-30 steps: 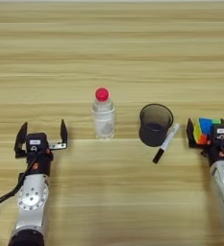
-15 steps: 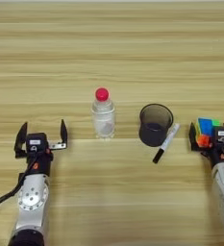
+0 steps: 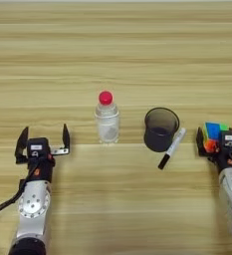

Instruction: Move the objects on the table

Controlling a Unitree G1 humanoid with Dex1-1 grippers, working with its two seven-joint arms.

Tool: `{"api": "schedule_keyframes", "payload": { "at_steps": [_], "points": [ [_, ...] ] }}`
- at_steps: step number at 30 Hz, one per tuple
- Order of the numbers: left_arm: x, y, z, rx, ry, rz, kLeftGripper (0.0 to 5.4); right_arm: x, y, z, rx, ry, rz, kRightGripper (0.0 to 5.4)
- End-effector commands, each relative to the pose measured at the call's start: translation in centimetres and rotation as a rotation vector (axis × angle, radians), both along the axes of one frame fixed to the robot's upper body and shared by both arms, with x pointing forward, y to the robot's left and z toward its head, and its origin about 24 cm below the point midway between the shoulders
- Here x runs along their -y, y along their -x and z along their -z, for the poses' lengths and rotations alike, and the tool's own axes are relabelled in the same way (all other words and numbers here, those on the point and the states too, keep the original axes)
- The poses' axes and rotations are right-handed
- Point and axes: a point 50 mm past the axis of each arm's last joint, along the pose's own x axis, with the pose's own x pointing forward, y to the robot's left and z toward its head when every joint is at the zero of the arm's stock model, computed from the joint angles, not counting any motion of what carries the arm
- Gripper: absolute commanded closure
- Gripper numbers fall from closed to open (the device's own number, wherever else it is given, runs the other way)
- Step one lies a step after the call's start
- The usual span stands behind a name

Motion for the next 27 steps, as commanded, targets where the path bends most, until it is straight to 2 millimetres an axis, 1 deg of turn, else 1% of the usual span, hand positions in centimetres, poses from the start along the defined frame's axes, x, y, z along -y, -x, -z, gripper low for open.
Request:
{"api": "schedule_keyframes", "payload": {
  "at_steps": [1,4,9,15,23,26,27],
  "points": [
    [0.0,0.0,0.0,0.000,-0.003,0.000,0.00,0.1,-0.2,0.1,-0.016,-0.004,-0.007,1.09],
    [0.0,0.0,0.0,0.000,-0.003,0.000,0.00,-0.1,-0.2,0.1,-0.016,-0.004,-0.016,1.36],
    [0.0,0.1,0.0,0.000,-0.003,0.000,0.00,-0.9,0.0,0.2,-0.013,-0.012,-0.043,2.01],
    [-0.1,0.1,0.0,0.001,-0.003,-0.001,0.00,-2.8,0.5,0.7,-0.023,-0.027,-0.100,2.06],
    [0.0,0.1,0.0,0.003,-0.002,-0.002,0.00,-4.1,1.3,1.2,-0.046,-0.038,-0.130,2.06],
    [0.0,0.1,0.0,0.004,-0.001,-0.002,0.00,-4.0,1.4,1.3,-0.055,-0.036,-0.128,2.06],
    [0.0,0.1,0.0,0.004,-0.001,-0.003,0.00,-4.0,1.3,1.3,-0.055,-0.034,-0.125,1.70]
  ]
}}
